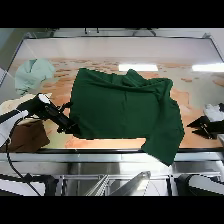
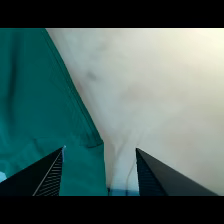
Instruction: Fold the shirts.
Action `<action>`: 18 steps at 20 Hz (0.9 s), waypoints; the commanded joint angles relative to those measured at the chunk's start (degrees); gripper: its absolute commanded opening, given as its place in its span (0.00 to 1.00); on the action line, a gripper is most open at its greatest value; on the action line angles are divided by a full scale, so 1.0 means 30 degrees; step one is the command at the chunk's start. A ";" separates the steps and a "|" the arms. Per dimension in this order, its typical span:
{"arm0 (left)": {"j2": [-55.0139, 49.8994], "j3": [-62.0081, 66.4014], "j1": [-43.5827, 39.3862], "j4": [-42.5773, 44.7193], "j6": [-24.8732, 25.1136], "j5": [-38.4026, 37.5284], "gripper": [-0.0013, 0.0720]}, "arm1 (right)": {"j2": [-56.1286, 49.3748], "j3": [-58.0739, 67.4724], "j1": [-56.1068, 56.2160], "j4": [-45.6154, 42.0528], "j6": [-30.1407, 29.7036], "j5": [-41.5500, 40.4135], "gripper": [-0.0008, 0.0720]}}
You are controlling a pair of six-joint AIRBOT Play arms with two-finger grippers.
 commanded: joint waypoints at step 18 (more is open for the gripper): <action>0.3534 0.0255 0.2667 -0.5668 0.4007 -0.1596 0.04 | -0.1093 0.2601 0.2390 0.9573 -0.3242 0.5668 0.04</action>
